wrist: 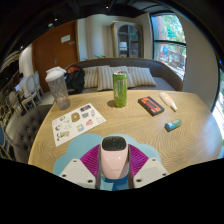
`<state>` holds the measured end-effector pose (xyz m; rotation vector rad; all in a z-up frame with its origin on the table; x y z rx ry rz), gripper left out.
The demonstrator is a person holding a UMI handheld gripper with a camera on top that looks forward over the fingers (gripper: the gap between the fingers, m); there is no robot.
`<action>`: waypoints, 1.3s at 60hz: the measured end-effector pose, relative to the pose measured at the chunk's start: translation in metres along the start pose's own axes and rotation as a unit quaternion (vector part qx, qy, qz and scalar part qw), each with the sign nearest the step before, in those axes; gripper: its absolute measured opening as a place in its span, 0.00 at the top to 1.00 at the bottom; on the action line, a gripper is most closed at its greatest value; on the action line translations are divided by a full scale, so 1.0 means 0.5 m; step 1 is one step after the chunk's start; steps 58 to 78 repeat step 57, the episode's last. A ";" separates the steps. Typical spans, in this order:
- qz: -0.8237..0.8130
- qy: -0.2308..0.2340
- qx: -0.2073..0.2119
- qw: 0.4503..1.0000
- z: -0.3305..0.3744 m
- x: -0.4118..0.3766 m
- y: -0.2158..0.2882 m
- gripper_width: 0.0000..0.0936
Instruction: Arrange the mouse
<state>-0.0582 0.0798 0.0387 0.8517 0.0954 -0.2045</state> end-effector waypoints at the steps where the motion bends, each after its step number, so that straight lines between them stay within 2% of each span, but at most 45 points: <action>1: 0.003 0.001 -0.007 1.000 -0.003 -0.005 -0.010 0.61; 7: 0.013 0.003 -0.027 1.000 -0.024 -0.025 -0.063 0.59; 14: 0.027 -0.001 -0.012 1.000 -0.039 -0.027 -0.070 0.58; 22: 0.032 0.005 0.005 0.999 -0.041 -0.026 -0.069 0.48; 27: 0.034 0.007 -0.012 0.999 -0.041 -0.025 -0.073 0.43; 29: 0.029 0.002 -0.027 0.999 -0.037 -0.021 -0.076 0.37; 33: 0.023 -0.013 -0.055 0.998 -0.018 -0.009 -0.086 0.09; 34: 0.024 -0.017 -0.057 0.998 -0.013 -0.004 -0.087 0.09; 37: 0.034 -0.021 -0.060 0.997 0.009 0.004 -0.091 0.11; 49: 0.020 -0.032 -0.089 0.995 0.149 0.074 -0.130 0.09; 57: 0.013 -0.064 -0.122 0.990 0.258 0.174 -0.180 0.09; 78: 0.013 -0.064 -0.122 0.990 0.258 0.174 -0.180 0.09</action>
Point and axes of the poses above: the point between the fingertips, and its own axes, seen from behind it with the camera up: x to the right, y up, z backward, against the way the camera looks, the point moved 2 cm from there along z, backward, against the way the camera looks, and after that the axes turned 8 degrees about -z, right-handed, at the moved point
